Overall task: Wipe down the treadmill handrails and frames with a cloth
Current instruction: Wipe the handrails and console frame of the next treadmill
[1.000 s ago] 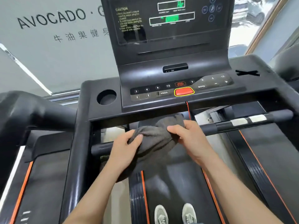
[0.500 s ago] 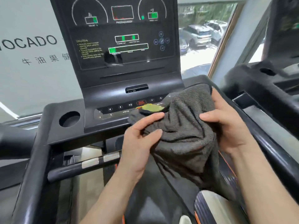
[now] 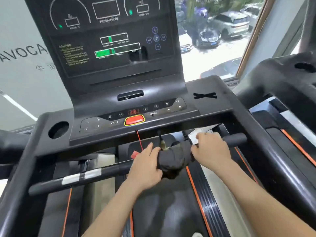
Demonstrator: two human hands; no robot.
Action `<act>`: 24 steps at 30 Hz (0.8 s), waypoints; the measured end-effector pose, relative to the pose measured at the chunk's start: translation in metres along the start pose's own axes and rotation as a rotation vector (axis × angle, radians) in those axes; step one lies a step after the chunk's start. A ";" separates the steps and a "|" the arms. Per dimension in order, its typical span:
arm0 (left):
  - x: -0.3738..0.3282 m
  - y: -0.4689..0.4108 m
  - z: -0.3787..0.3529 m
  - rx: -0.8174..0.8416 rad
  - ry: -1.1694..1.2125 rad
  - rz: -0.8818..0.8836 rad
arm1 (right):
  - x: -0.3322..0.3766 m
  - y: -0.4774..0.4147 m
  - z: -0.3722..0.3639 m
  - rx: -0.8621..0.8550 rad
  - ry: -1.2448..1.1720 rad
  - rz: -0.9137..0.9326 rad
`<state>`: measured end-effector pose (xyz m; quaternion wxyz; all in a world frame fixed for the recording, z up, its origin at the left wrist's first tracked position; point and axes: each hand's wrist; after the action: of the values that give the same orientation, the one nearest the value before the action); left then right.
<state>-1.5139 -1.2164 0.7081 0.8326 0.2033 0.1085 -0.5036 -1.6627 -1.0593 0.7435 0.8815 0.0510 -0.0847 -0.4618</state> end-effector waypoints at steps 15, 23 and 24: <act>0.051 0.005 0.009 -0.158 0.112 0.109 | 0.099 -0.036 -0.053 0.000 0.223 0.802; 0.063 0.000 -0.008 -0.273 -0.025 0.006 | -0.031 -0.050 -0.034 -0.069 0.319 0.344; 0.063 -0.001 -0.012 -0.255 -0.058 -0.023 | -0.023 -0.051 -0.035 -0.066 0.358 0.335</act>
<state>-1.4849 -1.2616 0.6730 0.8488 0.0798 0.1499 -0.5007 -1.7101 -1.0687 0.6982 0.9479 0.0883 0.0805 -0.2954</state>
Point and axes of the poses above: each hand's wrist, its own y-axis away from the middle knuckle, its own z-axis out of the back of the hand, x = y × z, and after that the axes turned 8 degrees about y, right-handed
